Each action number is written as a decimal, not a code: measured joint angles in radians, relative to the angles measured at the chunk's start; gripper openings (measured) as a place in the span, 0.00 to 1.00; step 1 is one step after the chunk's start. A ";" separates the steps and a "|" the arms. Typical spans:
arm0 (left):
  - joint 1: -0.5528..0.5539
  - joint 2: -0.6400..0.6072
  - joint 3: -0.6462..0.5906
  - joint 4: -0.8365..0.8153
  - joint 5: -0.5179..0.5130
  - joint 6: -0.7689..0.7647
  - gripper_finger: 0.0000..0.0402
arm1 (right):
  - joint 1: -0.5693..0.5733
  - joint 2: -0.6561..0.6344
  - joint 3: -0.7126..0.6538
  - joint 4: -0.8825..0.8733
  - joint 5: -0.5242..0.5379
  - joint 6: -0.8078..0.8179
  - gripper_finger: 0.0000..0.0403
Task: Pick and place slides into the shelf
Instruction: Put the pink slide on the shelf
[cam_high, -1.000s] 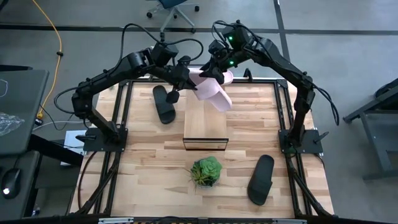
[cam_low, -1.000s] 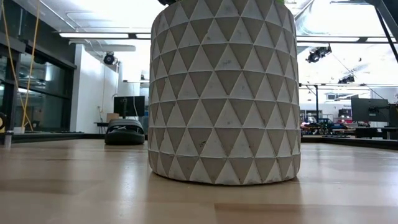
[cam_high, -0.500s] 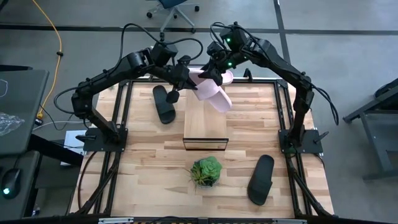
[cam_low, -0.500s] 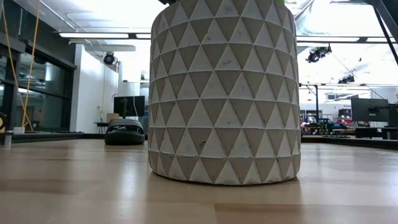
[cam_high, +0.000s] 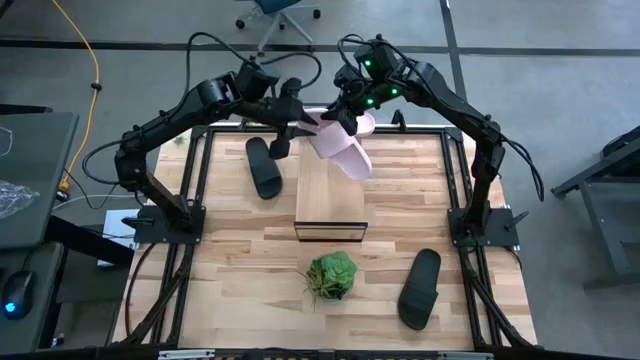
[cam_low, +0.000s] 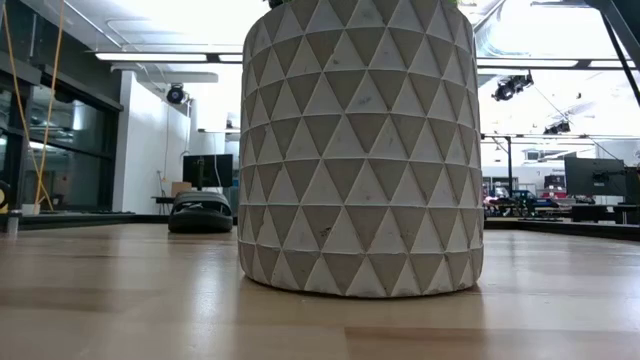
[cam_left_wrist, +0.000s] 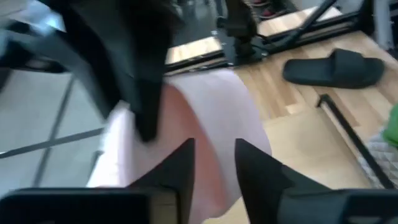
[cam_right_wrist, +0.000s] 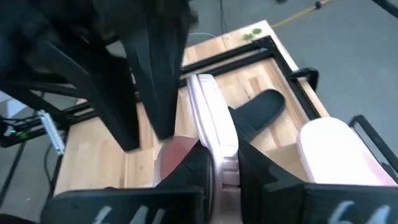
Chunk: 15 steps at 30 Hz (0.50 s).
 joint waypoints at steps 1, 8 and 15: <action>0.000 0.000 0.015 -0.006 -0.022 0.000 0.31 | 0.000 0.000 0.000 -0.007 0.011 0.000 0.05; 0.000 0.000 0.122 -0.046 -0.193 0.000 0.44 | -0.008 -0.023 -0.001 0.039 0.168 0.007 0.05; 0.000 0.000 0.156 -0.068 -0.319 -0.005 0.44 | -0.008 -0.101 -0.001 0.148 0.361 0.008 0.05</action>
